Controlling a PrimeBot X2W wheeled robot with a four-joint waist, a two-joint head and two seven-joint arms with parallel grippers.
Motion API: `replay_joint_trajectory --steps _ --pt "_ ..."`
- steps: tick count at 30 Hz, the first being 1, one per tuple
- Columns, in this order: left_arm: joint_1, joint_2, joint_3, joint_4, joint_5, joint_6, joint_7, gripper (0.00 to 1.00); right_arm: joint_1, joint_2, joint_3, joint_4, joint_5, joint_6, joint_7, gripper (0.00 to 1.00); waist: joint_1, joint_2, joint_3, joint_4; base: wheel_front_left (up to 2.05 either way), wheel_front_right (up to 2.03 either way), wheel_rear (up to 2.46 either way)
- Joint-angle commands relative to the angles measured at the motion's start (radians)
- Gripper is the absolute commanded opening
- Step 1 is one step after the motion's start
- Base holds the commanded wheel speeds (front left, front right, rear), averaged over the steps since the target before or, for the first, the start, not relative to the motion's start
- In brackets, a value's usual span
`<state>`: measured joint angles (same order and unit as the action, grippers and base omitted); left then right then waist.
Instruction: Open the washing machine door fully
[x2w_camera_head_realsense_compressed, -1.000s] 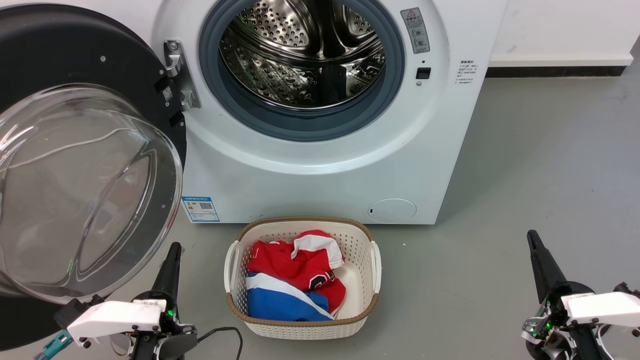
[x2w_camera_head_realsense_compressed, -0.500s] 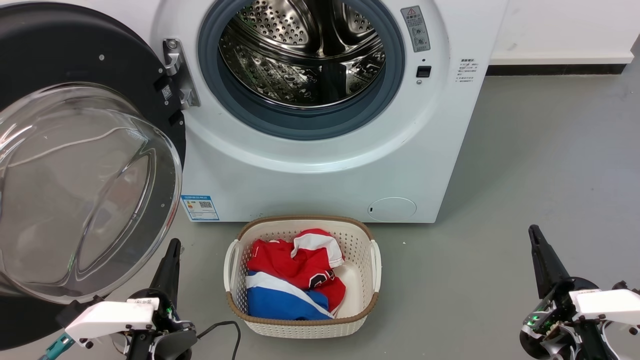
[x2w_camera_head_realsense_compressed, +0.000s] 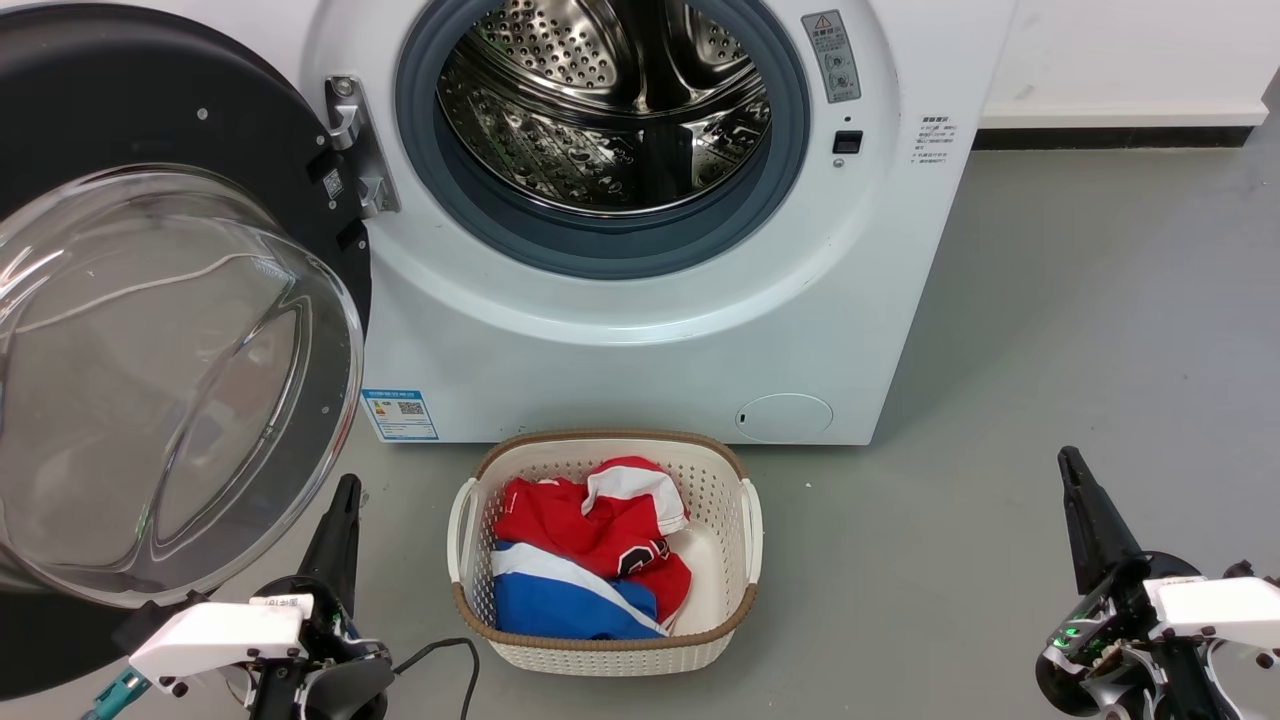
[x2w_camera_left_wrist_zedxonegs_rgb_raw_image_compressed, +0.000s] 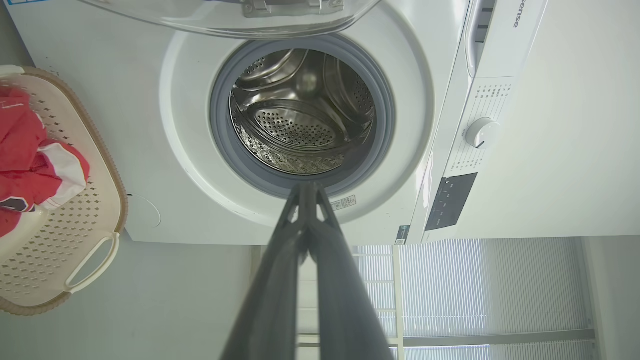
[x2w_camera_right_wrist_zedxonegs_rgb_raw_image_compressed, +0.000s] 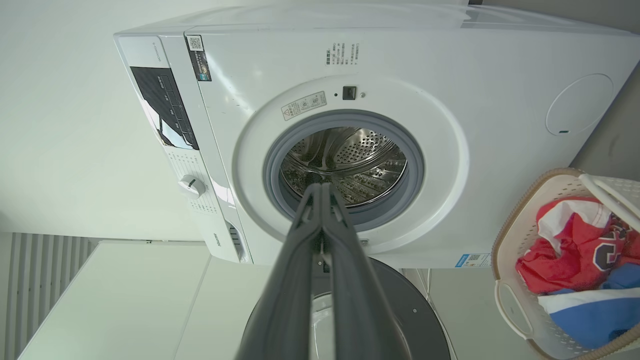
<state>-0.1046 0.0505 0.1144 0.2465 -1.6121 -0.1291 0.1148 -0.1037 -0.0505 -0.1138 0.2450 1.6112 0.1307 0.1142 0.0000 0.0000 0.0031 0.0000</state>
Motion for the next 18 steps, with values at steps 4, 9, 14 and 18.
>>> replay_joint_trajectory --steps 4,9,14,18 --pt "-0.007 -0.003 0.003 -0.003 -0.001 -0.004 0.003 0.0 -0.01 0.001 -0.001 0.001 0.004 0.0 0.001 0.0 0.0 0.0 0.0 0.0 0.0 0.0 0.0" --pt "-0.007 -0.003 0.003 -0.003 -0.001 -0.004 0.003 0.0 -0.01 0.001 -0.001 0.001 0.004 0.0 0.001 0.0 0.0 0.0 0.0 0.0 0.0 0.0 0.0" --pt "-0.007 -0.003 0.003 -0.003 -0.001 -0.004 0.003 0.0 -0.01 0.001 -0.001 0.001 0.004 0.0 0.001 0.0 0.0 0.0 0.0 0.0 0.0 0.0 0.0" --pt "-0.007 -0.002 0.003 -0.003 -0.001 -0.004 0.003 0.0 -0.01 0.001 -0.001 0.001 0.004 0.0 0.001 0.0 0.0 0.0 0.0 0.0 0.0 0.0 0.0"
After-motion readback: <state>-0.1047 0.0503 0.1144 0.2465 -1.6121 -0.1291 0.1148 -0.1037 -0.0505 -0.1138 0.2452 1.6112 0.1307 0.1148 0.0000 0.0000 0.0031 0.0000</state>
